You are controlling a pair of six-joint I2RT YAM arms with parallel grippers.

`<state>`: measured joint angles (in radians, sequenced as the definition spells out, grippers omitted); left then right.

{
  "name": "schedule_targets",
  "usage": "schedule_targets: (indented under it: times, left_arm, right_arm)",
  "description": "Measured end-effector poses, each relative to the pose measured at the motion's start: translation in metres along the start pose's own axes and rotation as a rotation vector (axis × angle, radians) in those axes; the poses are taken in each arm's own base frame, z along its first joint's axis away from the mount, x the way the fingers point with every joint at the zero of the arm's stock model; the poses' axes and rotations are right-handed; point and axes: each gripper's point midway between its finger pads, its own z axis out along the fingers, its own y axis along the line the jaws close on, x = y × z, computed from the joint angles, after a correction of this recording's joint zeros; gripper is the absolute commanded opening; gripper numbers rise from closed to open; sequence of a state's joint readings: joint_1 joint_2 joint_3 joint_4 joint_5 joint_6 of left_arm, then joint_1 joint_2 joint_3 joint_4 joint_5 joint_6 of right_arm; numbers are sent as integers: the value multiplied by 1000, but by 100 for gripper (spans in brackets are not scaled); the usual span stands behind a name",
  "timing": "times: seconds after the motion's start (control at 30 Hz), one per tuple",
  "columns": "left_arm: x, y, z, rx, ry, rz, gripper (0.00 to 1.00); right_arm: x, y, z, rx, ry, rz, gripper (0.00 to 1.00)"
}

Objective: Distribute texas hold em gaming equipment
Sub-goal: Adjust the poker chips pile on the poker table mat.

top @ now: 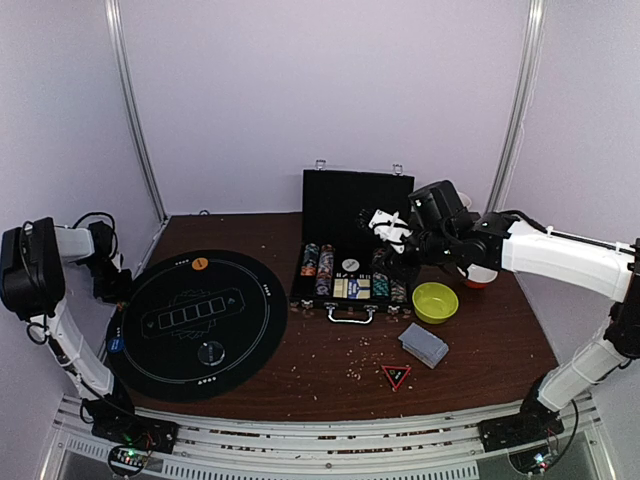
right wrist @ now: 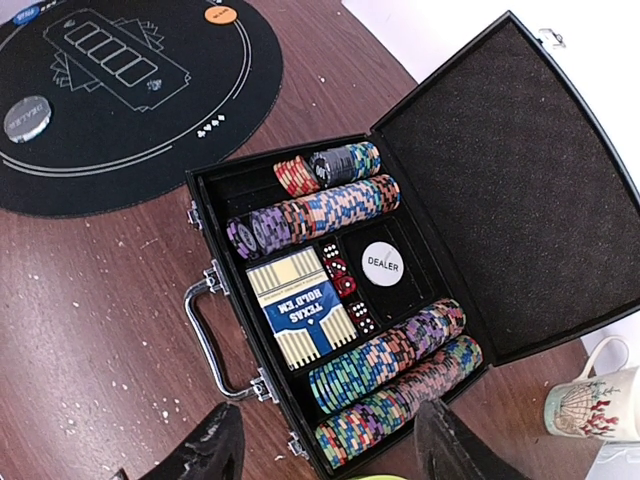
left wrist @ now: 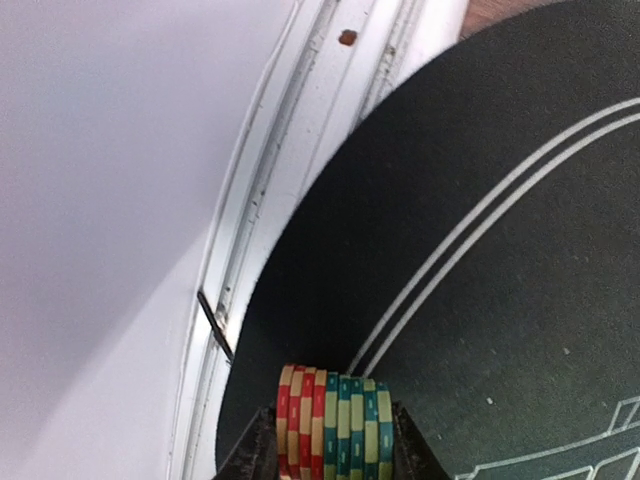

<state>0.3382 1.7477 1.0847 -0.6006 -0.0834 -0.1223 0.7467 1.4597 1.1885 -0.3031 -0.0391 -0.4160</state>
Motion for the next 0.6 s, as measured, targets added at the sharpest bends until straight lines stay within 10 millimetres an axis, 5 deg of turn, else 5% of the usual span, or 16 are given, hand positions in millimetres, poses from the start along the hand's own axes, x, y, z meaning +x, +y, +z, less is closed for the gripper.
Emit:
schedule_targets:
  times: [0.13, 0.33, 0.6]
  left_arm:
    - [5, -2, -7, 2, 23, 10, 0]
    - [12, -9, -18, -78, 49, 92, 0]
    - [11, -31, -32, -314, 17, 296, 0]
  right_arm:
    - [-11, 5, 0, -44, -31, 72, 61]
    - [-64, 16, 16, -146, -118, 202, 60]
    - [-66, 32, 18, -177, -112, 216, 61]
